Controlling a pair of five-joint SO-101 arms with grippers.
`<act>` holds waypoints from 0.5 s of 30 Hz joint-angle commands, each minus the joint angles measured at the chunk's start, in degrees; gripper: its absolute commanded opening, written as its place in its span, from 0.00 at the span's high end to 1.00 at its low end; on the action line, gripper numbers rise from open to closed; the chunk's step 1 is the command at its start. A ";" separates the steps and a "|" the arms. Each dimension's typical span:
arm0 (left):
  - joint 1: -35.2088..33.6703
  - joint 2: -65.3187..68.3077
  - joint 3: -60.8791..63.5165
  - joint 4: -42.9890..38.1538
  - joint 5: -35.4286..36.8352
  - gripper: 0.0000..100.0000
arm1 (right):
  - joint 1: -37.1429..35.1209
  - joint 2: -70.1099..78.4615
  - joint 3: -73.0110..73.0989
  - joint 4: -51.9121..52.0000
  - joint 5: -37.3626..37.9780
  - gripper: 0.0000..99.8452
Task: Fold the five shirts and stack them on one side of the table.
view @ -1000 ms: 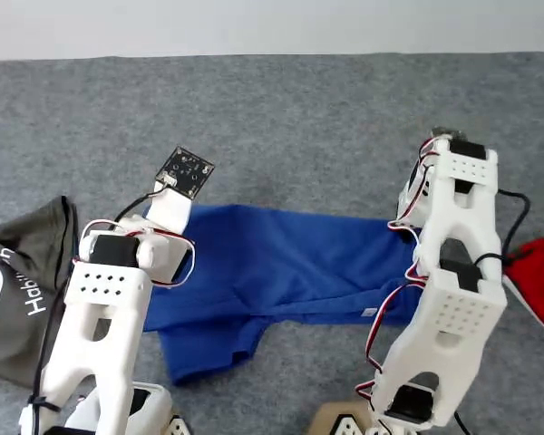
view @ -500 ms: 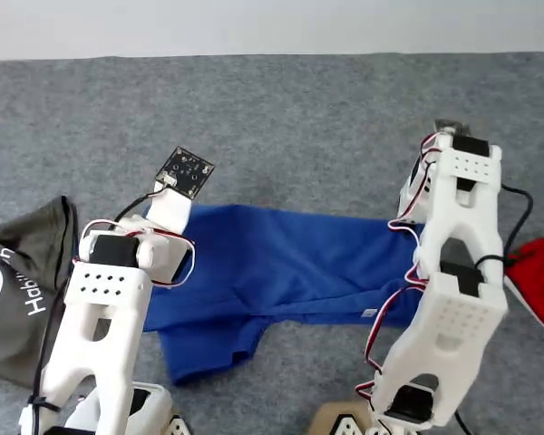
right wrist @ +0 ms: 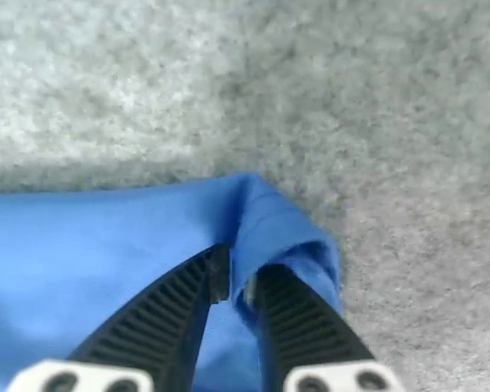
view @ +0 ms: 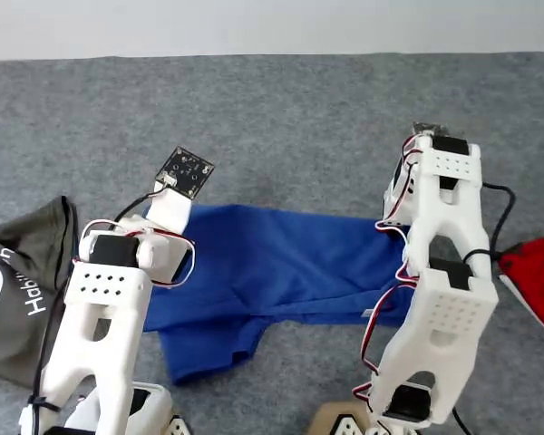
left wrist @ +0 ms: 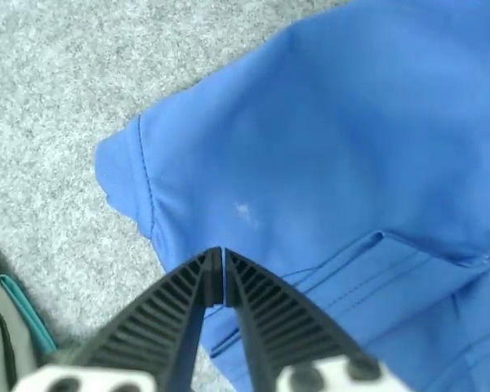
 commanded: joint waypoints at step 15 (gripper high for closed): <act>0.18 -1.67 -2.15 0.70 0.26 0.99 | 5.58 -0.31 -15.82 -2.51 10.73 0.99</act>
